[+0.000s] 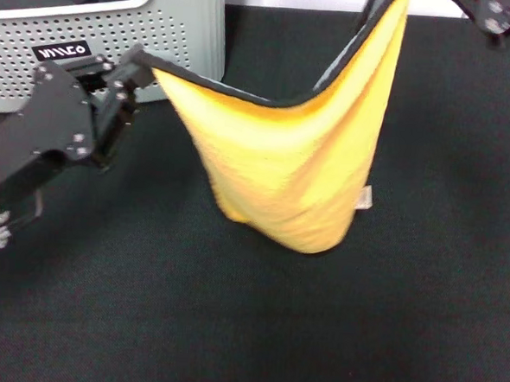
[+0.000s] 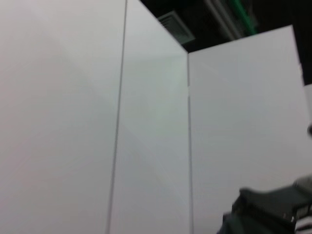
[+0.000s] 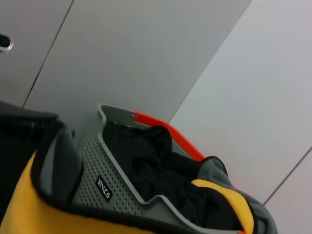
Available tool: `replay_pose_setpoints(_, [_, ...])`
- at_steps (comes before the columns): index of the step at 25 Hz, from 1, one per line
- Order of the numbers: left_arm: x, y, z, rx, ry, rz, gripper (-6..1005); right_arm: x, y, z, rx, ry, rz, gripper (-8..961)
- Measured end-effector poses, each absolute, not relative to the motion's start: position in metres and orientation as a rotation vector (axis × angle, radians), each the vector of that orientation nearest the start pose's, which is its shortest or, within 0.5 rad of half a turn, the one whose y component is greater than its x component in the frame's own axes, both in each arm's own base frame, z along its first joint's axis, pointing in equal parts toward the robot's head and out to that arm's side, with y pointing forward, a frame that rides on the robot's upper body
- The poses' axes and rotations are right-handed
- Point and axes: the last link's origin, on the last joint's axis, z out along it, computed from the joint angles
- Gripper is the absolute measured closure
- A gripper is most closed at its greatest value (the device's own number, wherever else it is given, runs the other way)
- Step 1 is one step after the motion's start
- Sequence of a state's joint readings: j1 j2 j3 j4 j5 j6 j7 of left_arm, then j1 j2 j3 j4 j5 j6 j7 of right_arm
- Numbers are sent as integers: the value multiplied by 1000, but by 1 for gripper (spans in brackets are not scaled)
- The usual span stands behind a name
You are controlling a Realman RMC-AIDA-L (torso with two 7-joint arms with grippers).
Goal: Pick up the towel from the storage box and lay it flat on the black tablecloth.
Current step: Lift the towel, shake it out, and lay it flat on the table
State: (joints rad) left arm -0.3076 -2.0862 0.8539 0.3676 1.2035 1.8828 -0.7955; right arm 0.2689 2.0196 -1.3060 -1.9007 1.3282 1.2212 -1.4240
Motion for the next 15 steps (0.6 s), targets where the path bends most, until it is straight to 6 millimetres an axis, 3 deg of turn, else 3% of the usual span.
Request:
replay_pose_setpoints(8, [-256, 236, 62, -2233, -139, -1567, 959, 98, 270, 119, -2506, -290, 517, 938])
replay_pose_setpoints(15, [-244, 225, 67, -2354, -142, -1588, 959, 119, 239, 128, -2583, -206, 632, 937])
